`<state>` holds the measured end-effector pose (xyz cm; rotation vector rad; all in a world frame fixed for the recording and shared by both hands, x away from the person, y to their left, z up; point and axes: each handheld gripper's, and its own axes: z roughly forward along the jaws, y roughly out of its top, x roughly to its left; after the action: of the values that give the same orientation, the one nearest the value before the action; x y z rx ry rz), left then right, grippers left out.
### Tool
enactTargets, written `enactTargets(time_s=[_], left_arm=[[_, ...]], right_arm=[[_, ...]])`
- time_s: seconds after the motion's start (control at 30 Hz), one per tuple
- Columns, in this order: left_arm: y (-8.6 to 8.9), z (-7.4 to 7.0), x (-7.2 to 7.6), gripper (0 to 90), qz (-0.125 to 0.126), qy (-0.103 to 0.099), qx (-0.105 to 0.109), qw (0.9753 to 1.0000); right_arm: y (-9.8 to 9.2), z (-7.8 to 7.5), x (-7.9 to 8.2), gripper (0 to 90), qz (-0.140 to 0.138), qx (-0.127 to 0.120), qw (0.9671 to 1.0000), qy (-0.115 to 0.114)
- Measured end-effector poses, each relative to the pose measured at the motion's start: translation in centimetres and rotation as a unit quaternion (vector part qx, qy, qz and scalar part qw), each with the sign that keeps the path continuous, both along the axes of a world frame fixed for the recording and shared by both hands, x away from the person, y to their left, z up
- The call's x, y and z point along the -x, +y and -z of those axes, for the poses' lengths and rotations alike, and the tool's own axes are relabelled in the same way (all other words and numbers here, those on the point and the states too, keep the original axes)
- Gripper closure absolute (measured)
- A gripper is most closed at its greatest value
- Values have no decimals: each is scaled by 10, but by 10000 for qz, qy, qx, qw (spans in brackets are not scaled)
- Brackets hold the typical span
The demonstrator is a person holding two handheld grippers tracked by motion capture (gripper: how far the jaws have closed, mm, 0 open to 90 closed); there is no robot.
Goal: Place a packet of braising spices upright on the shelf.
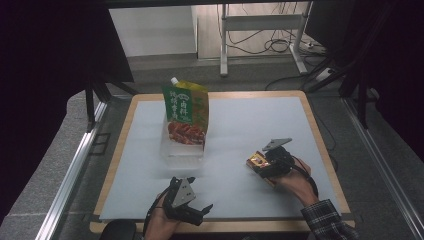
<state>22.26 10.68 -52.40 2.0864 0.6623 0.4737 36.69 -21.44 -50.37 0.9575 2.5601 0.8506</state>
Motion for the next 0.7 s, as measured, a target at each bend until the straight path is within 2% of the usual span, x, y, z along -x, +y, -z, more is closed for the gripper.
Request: enactTargets(time_s=[0.27,0.37,0.43,0.7], left_arm=[[0,0,0,15,-20,-2,5,10000],[0,0,-1,14,-27,5,11,10000],[0,0,-1,15,-26,3,3,10000],[0,0,-1,15,-28,-7,-18,10000]], right_arm=[[-4,-9,-3,239,-14,-16,9999,125],[-4,-13,-5,238,-24,-1,9996,298],[-1,-14,-7,242,-64,126,9989,456],[12,-16,-17,250,-173,743,9942,753]])
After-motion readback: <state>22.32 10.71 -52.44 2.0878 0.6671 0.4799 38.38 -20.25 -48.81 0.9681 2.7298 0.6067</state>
